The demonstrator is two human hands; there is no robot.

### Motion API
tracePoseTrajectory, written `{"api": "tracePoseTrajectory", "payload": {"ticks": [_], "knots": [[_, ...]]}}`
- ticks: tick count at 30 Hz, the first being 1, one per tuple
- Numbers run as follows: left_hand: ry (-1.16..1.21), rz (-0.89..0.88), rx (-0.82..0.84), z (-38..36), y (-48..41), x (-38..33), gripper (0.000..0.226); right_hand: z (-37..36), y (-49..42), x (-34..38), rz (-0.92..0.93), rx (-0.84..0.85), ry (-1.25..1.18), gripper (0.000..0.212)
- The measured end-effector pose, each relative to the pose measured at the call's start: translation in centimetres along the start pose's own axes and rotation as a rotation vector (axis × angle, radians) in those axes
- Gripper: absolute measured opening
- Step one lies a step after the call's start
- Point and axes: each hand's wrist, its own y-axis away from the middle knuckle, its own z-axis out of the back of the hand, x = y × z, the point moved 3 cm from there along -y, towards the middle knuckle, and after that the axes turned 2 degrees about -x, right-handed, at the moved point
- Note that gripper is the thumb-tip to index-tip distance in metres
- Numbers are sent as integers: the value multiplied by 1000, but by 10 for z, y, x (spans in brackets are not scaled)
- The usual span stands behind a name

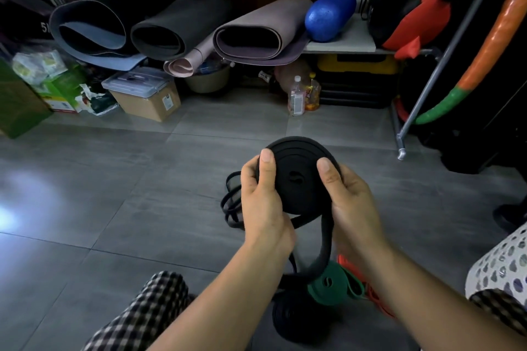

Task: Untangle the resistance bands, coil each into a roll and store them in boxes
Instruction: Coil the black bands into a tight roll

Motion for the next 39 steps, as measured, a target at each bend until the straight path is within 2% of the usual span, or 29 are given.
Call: {"api": "tracePoseTrajectory", "payload": {"ticks": [4, 6, 8, 9, 11, 15, 17, 20, 22, 24, 27, 29, 31, 33, 37, 39], "knots": [[-87, 79, 174, 6, -9, -9, 28, 10, -14, 10, -40, 30, 105, 33], [-367, -30, 270, 10, -18, -21, 28, 13, -18, 13, -48, 79, 219, 21], [-696, -163, 348, 10, -23, -27, 15, 13, -17, 11, -34, 151, 358, 14], [-765, -192, 360, 10, -23, -27, 7, 12, -17, 9, -30, 169, 405, 14], [-725, -205, 323, 8, -20, -26, 3, 10, -16, 7, -27, 183, 405, 20], [-393, -84, 183, 12, -20, -20, 16, 6, -11, 12, -40, 224, 110, 29], [-258, -36, 104, 15, -18, -11, 22, 6, -5, 0, -34, 123, 46, 29], [-135, 96, -22, 24, -10, 16, 29, 11, 5, -34, -71, -84, 199, 27], [-148, 187, -57, 32, -9, 29, 29, 18, 4, -43, -89, -134, 346, 18], [-242, 228, -5, 37, -13, 27, 24, 28, -5, -40, -117, -90, 434, 22], [-557, 53, 143, 37, -23, 11, 24, 36, -12, -27, -159, 73, 586, 17], [-641, 29, 244, 34, -22, 12, 23, 34, -8, -27, -158, 180, 665, 12], [-570, 107, 237, 31, -15, 17, 22, 30, -2, -25, -123, 202, 661, 21], [-445, 136, 144, 32, -12, 19, 22, 30, 2, -23, -102, 175, 535, 34], [-140, 178, -25, 35, -14, 15, 27, 22, 13, -31, -72, 22, 308, 21], [-90, 205, -74, 36, -10, 22, 29, 19, 16, -39, -54, -49, 299, 27]]}}
